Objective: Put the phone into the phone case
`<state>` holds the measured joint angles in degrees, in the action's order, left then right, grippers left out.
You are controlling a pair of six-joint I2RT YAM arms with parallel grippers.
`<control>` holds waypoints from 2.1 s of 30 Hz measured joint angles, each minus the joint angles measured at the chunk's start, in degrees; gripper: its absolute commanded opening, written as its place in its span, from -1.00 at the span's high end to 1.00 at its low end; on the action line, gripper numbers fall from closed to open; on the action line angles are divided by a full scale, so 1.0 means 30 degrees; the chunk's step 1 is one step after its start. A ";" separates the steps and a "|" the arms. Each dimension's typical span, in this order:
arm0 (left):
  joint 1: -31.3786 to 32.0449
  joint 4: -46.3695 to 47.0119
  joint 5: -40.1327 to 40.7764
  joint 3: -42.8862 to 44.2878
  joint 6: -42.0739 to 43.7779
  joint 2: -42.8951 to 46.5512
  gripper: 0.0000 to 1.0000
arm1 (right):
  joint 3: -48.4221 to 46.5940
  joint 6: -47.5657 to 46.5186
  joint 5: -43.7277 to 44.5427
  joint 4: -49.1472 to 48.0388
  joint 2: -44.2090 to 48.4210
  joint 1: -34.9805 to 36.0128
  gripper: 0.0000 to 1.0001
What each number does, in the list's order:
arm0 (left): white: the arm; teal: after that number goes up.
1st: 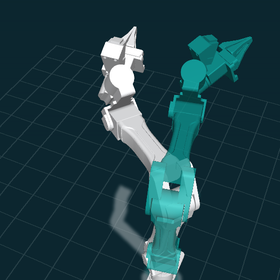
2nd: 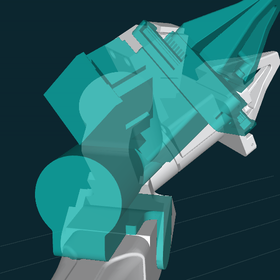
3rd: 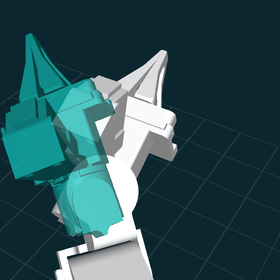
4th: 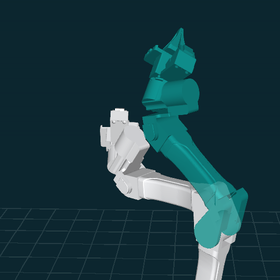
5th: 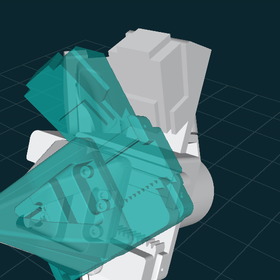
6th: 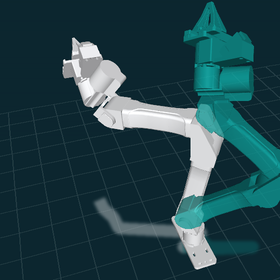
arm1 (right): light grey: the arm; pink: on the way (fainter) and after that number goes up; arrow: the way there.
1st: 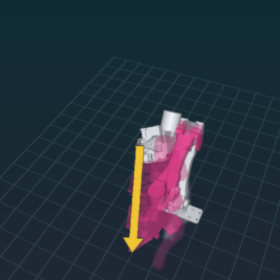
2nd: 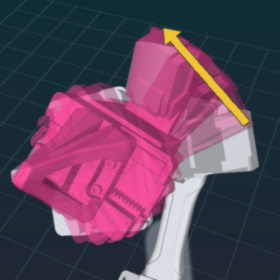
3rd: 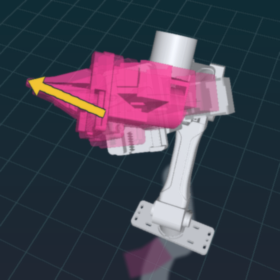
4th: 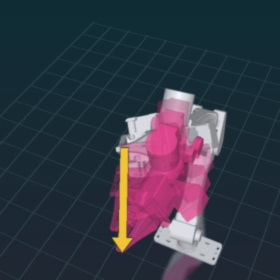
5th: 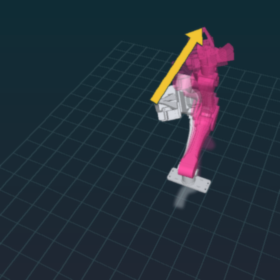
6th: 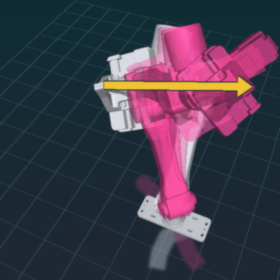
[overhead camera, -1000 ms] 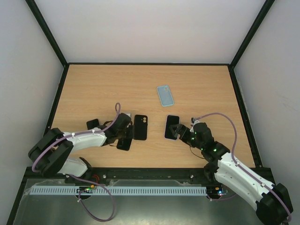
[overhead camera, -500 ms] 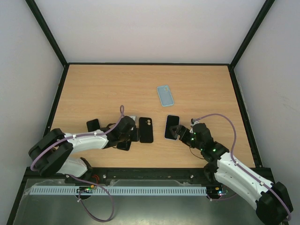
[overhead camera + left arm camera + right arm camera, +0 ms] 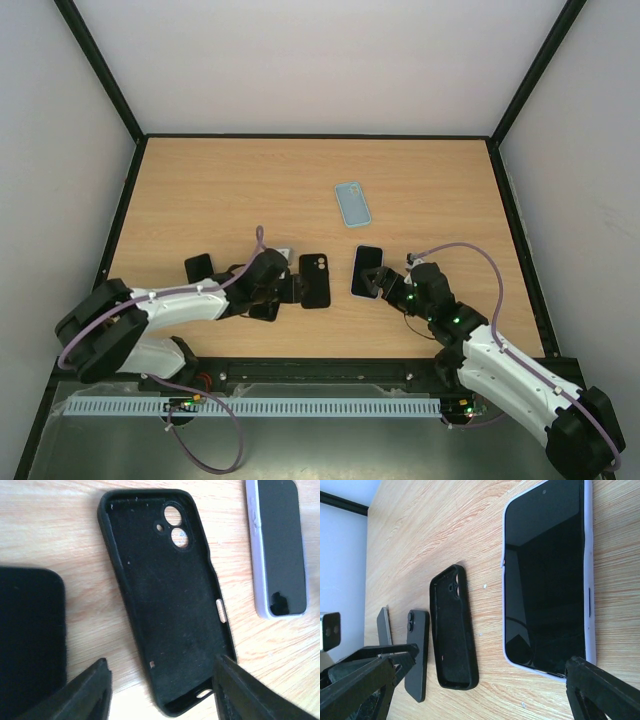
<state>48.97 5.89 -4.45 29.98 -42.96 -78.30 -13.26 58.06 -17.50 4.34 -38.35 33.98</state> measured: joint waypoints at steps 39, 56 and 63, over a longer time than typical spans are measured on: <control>-0.0911 -0.6178 0.4000 0.0277 -0.0044 0.0765 -0.66 | 0.0015 0.0087 -0.0226 -0.0168 0.0175 0.0000 -0.82; 0.0962 -0.7898 0.4371 0.2244 -0.0969 -0.0809 -0.92 | 0.0437 0.0226 -0.0240 -0.0583 -0.0022 0.0000 -0.82; 0.0962 -0.8590 0.5180 0.3439 -0.0882 -0.2375 -0.90 | 0.0525 0.0306 -0.0226 -0.0692 0.0000 0.0000 -0.82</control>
<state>51.86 -19.88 11.09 40.29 -45.60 -85.43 -11.68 58.98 -18.17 2.26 -38.35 33.98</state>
